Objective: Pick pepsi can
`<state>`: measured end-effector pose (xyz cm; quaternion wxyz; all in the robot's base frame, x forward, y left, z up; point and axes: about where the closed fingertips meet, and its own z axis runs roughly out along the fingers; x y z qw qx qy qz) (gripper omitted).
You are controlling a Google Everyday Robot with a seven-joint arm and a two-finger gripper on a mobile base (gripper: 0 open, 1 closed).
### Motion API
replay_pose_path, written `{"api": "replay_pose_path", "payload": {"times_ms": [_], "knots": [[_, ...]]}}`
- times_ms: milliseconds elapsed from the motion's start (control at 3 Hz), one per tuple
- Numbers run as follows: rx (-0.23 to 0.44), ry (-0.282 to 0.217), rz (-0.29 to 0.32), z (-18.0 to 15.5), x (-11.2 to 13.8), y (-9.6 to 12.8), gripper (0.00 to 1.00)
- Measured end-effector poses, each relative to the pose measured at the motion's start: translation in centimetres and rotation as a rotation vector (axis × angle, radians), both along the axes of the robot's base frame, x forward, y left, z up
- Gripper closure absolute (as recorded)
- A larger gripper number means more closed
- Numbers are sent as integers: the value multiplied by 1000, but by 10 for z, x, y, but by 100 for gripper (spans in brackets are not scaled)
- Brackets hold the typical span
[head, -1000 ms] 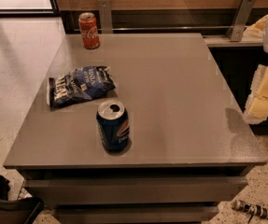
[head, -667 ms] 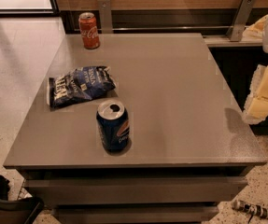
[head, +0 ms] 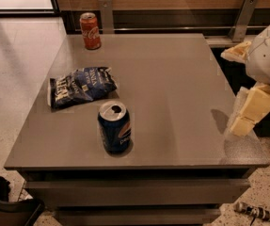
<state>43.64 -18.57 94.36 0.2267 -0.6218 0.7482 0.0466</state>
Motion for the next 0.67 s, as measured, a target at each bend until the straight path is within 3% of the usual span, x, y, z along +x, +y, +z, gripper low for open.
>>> {"api": "replay_pose_path", "payload": {"times_ms": [333,667], "knots": [[205,5,108,-47,4,29,0],[461,4,264,-66,1,74,0]]}}
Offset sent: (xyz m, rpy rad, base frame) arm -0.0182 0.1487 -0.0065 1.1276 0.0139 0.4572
